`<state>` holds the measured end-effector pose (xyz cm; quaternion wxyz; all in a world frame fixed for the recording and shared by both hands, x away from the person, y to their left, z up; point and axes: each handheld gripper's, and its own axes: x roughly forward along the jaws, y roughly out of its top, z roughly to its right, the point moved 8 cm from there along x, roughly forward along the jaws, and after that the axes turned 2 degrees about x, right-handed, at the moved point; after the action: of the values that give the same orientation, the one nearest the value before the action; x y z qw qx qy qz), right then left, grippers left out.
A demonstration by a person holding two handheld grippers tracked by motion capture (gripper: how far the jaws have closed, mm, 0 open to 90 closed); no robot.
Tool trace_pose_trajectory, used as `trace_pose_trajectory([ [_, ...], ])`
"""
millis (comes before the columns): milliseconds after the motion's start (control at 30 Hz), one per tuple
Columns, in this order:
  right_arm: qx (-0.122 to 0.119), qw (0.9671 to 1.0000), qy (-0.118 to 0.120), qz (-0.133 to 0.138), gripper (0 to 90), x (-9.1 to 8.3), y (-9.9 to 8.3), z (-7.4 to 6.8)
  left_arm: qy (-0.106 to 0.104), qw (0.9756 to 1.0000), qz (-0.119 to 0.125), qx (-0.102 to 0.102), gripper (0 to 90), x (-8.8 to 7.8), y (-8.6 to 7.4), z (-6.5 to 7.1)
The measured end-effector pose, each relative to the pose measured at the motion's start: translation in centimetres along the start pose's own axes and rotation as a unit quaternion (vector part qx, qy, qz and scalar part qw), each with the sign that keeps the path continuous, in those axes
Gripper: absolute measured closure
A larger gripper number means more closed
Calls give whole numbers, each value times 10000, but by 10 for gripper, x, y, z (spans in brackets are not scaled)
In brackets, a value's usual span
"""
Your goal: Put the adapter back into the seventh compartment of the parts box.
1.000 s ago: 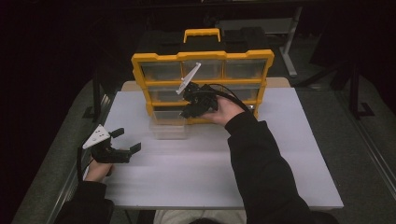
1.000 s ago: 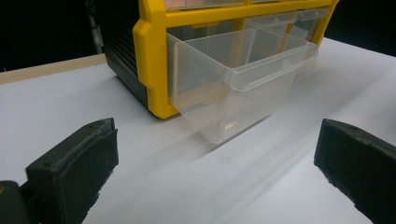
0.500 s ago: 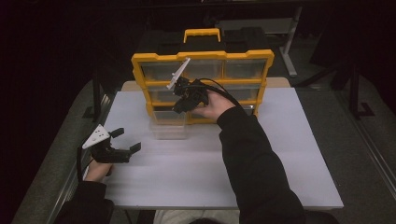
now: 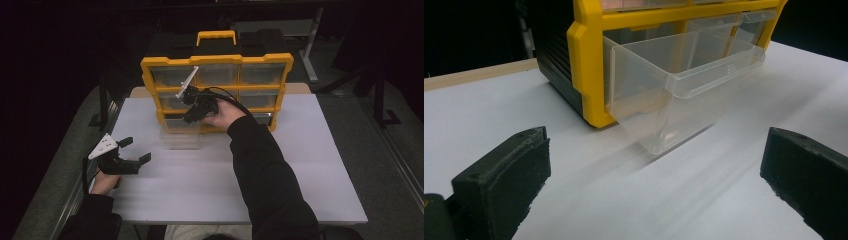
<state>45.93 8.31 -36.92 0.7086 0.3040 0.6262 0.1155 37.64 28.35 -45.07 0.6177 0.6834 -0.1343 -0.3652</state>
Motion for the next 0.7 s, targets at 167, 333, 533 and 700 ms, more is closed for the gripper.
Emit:
trace_pose_trajectory([
  [167, -45, 10000, 48, 0, 751, 10, 0, 2, -21, 10000, -7, 8, 0, 1, 0, 1],
  [333, -65, 10000, 50, -56, 751, 21, 1, 2, -15, 10000, -2, 4, 0, 1, 0, 0],
  [533, -56, 9998, 114, -149, 751, 36, -1, -1, -20, 10000, -5, 12, 0, 1, 0, 0],
  [700, -60, 9998, 138, -140, 719, 39, -1, -3, -21, 10000, -16, 15, 0, 1, -1, 0],
])
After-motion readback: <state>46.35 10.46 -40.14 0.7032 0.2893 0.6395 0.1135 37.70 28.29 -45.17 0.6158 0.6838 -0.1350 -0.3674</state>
